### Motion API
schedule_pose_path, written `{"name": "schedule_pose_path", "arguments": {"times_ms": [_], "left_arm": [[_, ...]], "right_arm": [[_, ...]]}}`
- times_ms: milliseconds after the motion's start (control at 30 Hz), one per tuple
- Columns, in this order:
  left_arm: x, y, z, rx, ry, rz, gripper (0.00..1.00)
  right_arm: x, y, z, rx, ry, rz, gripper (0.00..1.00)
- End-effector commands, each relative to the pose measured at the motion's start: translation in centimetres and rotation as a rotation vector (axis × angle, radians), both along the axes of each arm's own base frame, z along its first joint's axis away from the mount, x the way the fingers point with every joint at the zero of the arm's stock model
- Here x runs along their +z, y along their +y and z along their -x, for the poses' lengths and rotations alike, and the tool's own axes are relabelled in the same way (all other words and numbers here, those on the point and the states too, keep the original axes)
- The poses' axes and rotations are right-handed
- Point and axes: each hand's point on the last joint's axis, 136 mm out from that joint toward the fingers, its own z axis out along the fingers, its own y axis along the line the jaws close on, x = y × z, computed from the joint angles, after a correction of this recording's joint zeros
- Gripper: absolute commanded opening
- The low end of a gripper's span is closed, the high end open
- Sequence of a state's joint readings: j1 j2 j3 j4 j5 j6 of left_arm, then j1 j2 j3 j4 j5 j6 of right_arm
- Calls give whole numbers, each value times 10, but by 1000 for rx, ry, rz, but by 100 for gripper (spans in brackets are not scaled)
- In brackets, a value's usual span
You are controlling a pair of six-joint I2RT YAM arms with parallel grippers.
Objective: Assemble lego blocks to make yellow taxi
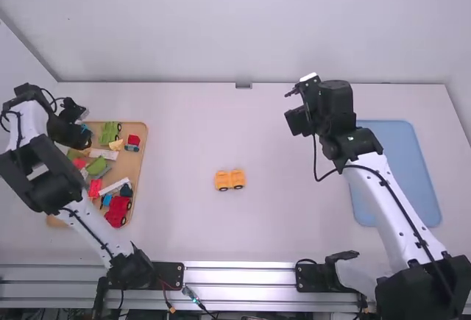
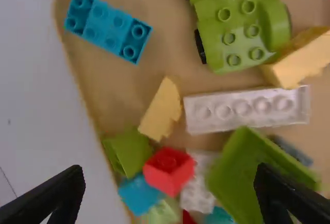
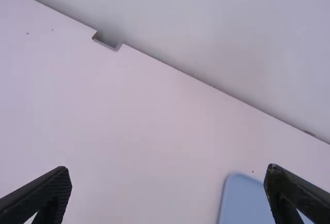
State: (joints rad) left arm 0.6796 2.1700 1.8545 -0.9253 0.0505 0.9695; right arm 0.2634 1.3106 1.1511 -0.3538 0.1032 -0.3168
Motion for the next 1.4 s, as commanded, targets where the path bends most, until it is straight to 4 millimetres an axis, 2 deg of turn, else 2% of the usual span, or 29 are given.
{"name": "schedule_pose_path", "arguments": {"times_ms": [0,100,233,267,300,367,433,567,800,1100,1367], "left_arm": [[-7,5,-5,-190,46,-64,87],[-17,17,-5,-210,77,-117,86],[-21,25,-8,-209,59,-141,78],[-21,25,-8,-213,56,-138,77],[-21,24,-8,-232,53,-134,70],[-21,21,-7,-251,53,-122,64],[-24,16,-5,-261,61,-98,63],[-31,12,-3,-268,71,-70,64],[-57,13,1,-282,107,-42,63],[-57,18,2,-290,49,-4,62],[-56,21,1,-287,1,25,61]], "right_arm": [[15,2,-2,2,-33,-17,99],[15,1,-2,-12,-31,-33,99],[19,2,-4,-36,-40,-75,99],[19,2,-4,-38,-41,-79,99],[20,2,-5,-44,-44,-89,99],[20,2,-5,-53,-42,-104,99],[20,3,-5,-53,-40,-112,99],[19,8,-3,-29,-30,-127,99],[20,12,-3,-10,-30,-138,99],[21,29,1,31,-37,-133,99],[22,29,1,31,-38,-139,99]]}}
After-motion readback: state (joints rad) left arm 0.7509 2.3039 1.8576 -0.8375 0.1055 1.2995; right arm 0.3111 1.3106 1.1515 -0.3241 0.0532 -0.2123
